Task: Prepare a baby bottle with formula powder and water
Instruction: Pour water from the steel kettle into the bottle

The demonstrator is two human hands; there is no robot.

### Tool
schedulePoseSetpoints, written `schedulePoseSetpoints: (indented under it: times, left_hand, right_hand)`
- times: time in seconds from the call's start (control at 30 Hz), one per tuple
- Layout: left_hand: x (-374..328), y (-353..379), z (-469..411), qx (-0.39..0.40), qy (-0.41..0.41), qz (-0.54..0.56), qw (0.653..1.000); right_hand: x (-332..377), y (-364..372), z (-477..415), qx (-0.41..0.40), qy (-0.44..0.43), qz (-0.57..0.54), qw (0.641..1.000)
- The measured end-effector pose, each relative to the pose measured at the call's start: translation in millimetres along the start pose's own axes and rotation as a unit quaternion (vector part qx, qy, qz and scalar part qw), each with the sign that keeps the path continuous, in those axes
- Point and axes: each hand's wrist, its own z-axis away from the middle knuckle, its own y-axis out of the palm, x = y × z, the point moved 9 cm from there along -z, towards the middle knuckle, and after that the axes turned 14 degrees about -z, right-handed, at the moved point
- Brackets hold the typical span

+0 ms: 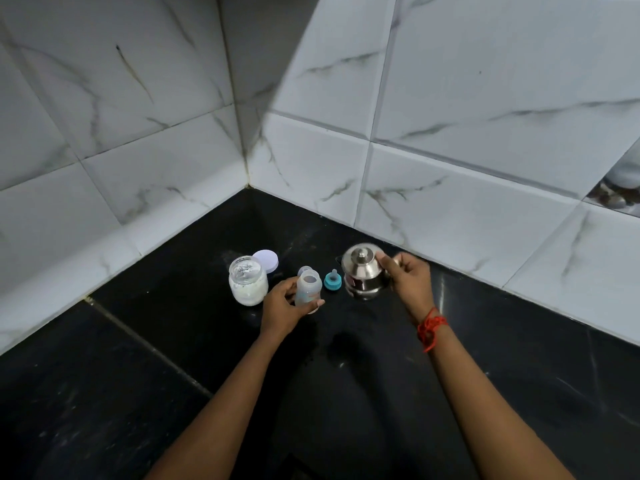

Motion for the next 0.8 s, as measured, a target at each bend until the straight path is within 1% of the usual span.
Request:
schedulePoseSetpoints:
  times: [0.1,0.17,0.23,0.3,0.53,0.8]
  left_hand:
    - [-0.4,-2.9,-1.2,-0.002,-0.001,0.007,1.000]
    - [-1.8,-4.4,-1.7,-0.003,0.002,0.007,1.000]
    - [-1.6,-5.8,-1.0,-0.001,0.002,0.005,1.000]
    - [0.4,-7.9,-0.4,-0.002,0.002,0.003,1.000]
    - [3.9,-25.4,1.9,-0.021,0.014,0.000,1.000]
    - [9.2,-39.9,0.9,-0.027,0.012,0.034,0.999]
  right_hand:
    - [44.7,27.3,-12.8,0.071,-0.027,0.045,0.996]
    - [65.9,46.6,-16.7,0.113,-0.041,0.094,0.988]
    - [78.4,64.9,-18.1,0.141,-0.055,0.160,0.975]
    - [83.6,81.2,-18.8,0.164,-0.063,0.204,0.963]
    - [74.4,110.4,-23.1,0.187,-0.064,0.246,0.949]
    - [65.9,132.4,-20.0,0.205,-0.087,0.307,0.925]
